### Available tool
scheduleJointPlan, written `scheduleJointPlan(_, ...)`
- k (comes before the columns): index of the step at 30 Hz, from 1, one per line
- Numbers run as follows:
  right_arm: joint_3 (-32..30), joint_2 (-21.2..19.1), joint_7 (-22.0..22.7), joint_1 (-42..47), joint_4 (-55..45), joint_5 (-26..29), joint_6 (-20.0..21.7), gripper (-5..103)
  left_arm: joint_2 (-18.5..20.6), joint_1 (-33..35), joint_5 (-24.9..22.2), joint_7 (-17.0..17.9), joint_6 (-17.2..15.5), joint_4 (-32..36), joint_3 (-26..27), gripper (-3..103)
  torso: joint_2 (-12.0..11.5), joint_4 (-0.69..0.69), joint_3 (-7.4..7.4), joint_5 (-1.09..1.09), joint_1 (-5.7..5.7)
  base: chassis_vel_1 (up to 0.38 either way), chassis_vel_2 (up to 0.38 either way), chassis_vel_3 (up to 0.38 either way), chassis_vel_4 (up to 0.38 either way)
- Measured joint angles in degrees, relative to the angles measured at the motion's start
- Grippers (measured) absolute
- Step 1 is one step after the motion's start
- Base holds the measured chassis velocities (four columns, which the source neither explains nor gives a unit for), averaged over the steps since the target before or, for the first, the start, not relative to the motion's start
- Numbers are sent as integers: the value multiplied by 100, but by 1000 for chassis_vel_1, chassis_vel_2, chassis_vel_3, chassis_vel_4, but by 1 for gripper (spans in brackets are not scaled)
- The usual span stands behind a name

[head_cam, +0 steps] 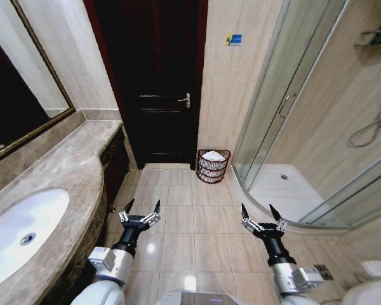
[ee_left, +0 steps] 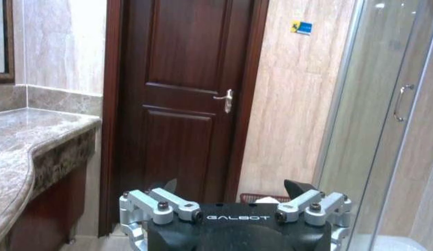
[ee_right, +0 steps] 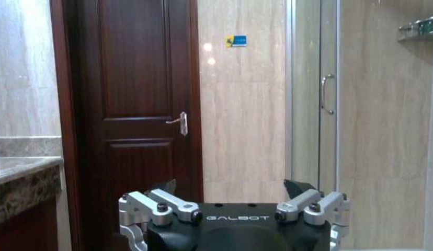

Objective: Discard the used towel into the hamper.

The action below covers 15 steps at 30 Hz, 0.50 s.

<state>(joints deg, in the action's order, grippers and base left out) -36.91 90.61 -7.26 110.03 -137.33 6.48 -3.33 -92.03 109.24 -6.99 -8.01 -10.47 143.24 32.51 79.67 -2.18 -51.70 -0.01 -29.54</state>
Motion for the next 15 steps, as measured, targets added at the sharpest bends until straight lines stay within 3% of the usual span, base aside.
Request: scheduleJointPlan(15,0,0,0,-2,0,0,0,100,0,-1,0,0,0,0,0,100,-5,-1,-3,1,-7,-7,4,6,-5)
